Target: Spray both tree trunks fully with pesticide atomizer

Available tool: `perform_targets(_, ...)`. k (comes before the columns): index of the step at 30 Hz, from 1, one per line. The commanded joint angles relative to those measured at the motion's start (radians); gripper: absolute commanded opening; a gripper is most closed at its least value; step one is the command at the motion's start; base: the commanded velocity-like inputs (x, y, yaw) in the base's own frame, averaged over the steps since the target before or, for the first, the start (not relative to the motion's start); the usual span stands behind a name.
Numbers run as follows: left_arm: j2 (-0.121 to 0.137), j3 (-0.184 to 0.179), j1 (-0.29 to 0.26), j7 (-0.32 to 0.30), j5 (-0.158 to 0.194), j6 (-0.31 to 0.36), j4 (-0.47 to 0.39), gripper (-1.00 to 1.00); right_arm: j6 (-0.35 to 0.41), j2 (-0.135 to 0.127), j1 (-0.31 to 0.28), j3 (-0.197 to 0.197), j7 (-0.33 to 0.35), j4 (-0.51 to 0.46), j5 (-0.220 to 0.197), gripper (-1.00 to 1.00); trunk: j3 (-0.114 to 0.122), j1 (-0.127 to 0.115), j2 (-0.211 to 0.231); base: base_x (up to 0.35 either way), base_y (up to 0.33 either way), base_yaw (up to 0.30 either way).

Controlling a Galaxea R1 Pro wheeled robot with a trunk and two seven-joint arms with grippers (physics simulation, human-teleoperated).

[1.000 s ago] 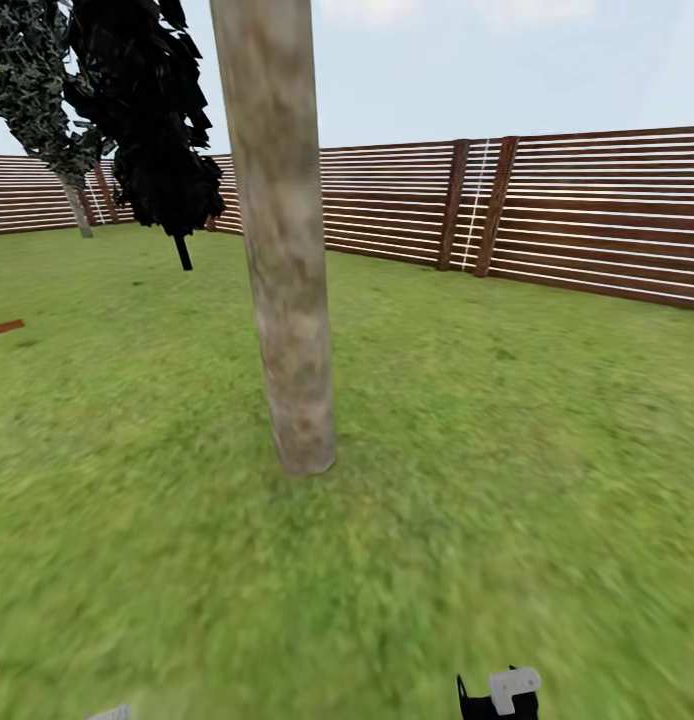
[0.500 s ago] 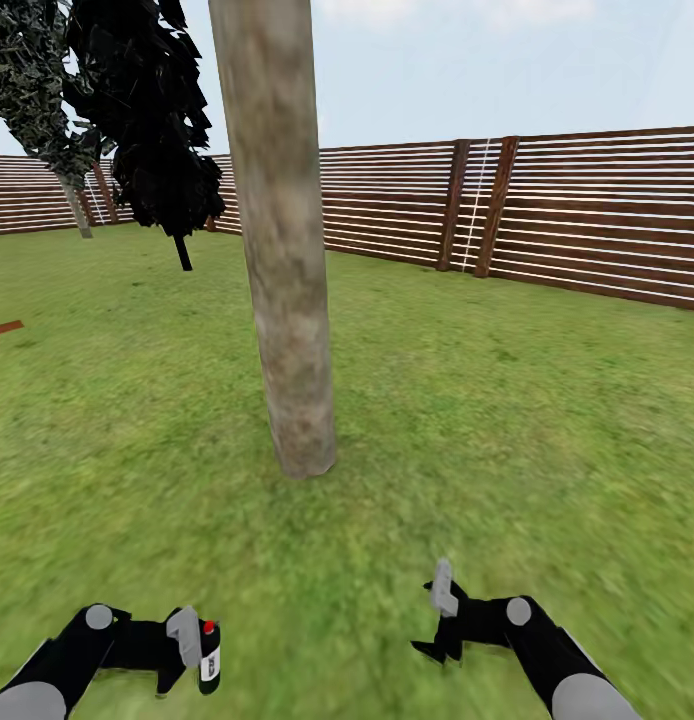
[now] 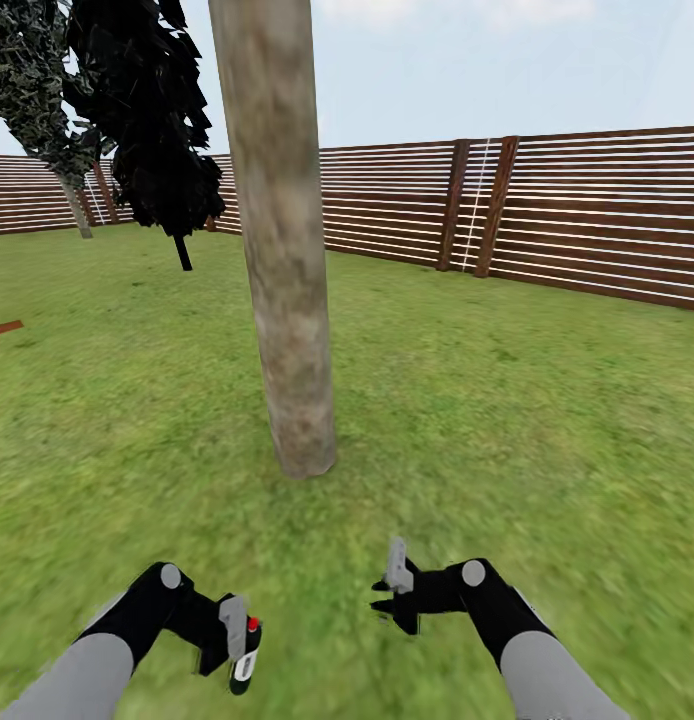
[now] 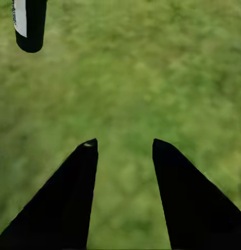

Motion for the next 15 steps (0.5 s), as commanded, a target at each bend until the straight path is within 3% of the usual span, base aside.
perform_targets(1,-0.015,0.008,-0.001,-0.005,-0.011,-0.009,0.0,-1.0,-0.004,0.009,-0.007,-0.008,0.005,-0.001,0.008,-1.0,-0.001,0.0,0.0,0.0,0.0,0.0)
perform_targets(6,-0.071,0.007,0.001,0.002,-0.011,-0.019,0.0,-1.0,-0.004,0.036,-0.02,0.0,0.008,0.001,0.008,-1.0,-0.001,0.0,0.0,0.0,0.0,0.0)
perform_targets(9,-0.107,-0.01,0.0,0.005,-0.012,-0.021,-0.002,-1.0,-0.004,0.061,-0.021,0.084,0.007,0.0,0.007,-1.0,-0.001,0.0,0.0,0.0,0.0,0.0)
perform_targets(12,-0.133,-0.027,-0.001,0.025,-0.012,-0.022,-0.004,-1.0,-0.004,0.061,-0.021,0.106,0.007,0.0,0.006,-1.0,-0.001,0.0,0.0,0.0,0.0,0.0)
perform_targets(15,-0.14,-0.029,-0.002,0.068,-0.011,-0.024,-0.005,-1.0,-0.004,0.061,-0.021,0.11,0.007,-0.001,0.006,-1.0,-0.001,0.0,0.0,0.0,0.0,0.0)
